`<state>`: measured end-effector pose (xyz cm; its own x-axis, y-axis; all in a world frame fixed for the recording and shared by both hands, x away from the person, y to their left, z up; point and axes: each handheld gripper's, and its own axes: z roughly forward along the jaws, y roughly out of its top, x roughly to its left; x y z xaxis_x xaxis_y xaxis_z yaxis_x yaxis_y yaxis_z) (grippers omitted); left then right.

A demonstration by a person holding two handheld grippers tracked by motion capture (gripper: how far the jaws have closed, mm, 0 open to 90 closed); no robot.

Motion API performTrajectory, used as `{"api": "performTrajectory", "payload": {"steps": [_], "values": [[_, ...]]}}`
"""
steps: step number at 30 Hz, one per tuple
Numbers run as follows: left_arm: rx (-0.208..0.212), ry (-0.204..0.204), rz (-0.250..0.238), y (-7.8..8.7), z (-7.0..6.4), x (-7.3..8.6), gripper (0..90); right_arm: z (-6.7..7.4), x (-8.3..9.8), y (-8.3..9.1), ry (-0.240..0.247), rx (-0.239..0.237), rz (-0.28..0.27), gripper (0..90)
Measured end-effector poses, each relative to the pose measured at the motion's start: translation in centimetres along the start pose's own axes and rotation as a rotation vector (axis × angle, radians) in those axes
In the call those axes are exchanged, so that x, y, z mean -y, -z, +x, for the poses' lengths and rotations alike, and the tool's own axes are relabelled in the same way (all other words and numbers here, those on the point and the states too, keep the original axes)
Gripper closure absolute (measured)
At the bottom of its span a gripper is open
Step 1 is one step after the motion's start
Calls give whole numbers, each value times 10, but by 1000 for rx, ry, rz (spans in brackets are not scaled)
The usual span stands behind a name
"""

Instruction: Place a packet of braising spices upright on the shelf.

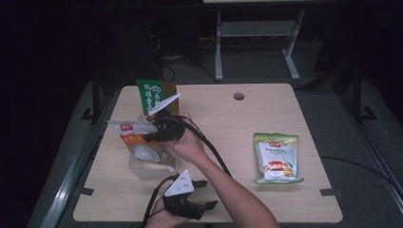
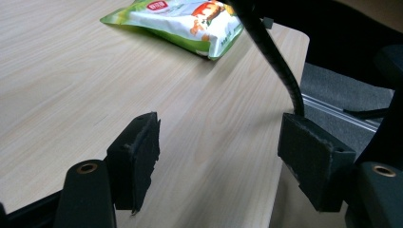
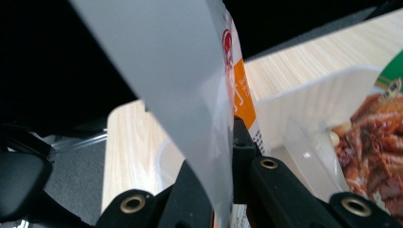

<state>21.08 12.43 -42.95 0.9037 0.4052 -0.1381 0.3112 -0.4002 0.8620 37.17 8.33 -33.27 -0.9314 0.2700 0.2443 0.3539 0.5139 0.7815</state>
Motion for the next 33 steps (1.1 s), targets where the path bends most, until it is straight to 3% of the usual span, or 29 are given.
{"api": "performTrajectory", "payload": {"steps": [8, 13, 20, 21, 26, 33], "values": [[-2, -17, 12, -1, 0, 0, 298, -9, 16, -8, -66, -36, -25, 889], [-3, -13, 10, -2, 0, 1, 298, -7, 15, 1, -58, -27, -29, 822], [-1, -18, 15, -3, -1, 1, 298, -7, 17, 16, -43, 8, -14, 860], [-2, -11, 16, -3, -1, 1, 298, -6, 20, 14, -3, 53, 34, 881], [-5, -5, 22, -4, -1, 2, 298, -4, 27, 15, 8, 31, 48, 889], [-4, -4, 25, -6, -1, 2, 298, -9, 38, 18, -23, 20, 56, 890]]}}
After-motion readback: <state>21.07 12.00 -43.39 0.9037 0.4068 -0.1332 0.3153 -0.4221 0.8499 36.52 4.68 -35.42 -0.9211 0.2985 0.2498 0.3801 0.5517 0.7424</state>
